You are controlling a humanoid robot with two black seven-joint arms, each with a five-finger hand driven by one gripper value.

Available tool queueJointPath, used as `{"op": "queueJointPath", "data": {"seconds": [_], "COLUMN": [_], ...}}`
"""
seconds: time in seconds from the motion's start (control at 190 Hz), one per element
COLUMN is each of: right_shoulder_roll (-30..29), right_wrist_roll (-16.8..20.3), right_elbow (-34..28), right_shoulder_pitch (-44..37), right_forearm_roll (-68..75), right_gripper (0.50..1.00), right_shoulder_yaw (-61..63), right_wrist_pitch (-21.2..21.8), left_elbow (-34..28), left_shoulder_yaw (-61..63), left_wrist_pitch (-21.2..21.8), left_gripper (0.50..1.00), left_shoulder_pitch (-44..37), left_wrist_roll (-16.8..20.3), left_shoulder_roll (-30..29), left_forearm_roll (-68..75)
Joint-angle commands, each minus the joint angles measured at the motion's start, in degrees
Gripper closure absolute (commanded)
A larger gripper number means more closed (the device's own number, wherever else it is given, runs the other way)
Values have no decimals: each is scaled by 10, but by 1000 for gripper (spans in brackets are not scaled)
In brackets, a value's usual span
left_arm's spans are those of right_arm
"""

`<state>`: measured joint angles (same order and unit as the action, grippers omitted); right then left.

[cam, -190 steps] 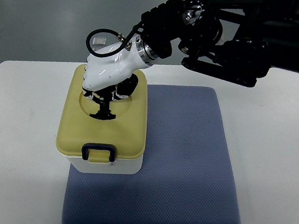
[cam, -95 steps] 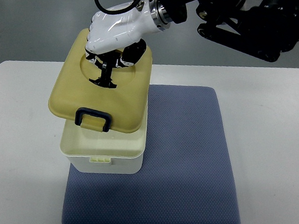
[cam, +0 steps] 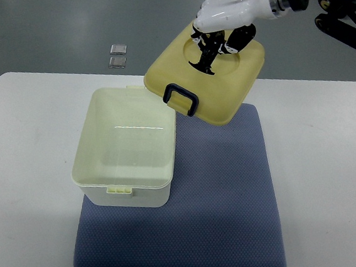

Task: Open white storage box with right hand
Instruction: 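Carry the lid beside the box and lower it onto the cushion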

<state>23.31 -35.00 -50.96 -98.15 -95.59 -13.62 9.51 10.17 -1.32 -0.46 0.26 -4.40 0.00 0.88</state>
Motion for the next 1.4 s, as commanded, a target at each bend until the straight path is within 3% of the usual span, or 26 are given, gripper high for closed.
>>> {"op": "queueJointPath", "data": {"seconds": [0.0,0.489,0.952,1.394], "right_shoulder_roll": [19,80,29,4], "right_wrist_roll": [0,0,0,0], "right_elbow": [16,30,0,-23], "right_shoulder_pitch": [20,112,133,148], "right_forearm_roll": [-1,-4,-8,-26], "right_gripper": [1000,1000,1000,1000], "right_shoulder_yaw": [-16,-66,-66,-66], "right_wrist_pitch": [-4,-76,-123,-131], "left_elbow": [0,0,0,0], "left_shoulder_yaw": [0,0,0,0], "left_wrist_pitch": [-1,0,0,0], "left_gripper": [500,500,500,500], "left_shoulder_pitch": [0,0,0,0], "left_wrist_roll": [0,0,0,0], "left_shoulder_roll": [0,0,0,0], "left_forearm_roll": [0,0,0,-1]}}
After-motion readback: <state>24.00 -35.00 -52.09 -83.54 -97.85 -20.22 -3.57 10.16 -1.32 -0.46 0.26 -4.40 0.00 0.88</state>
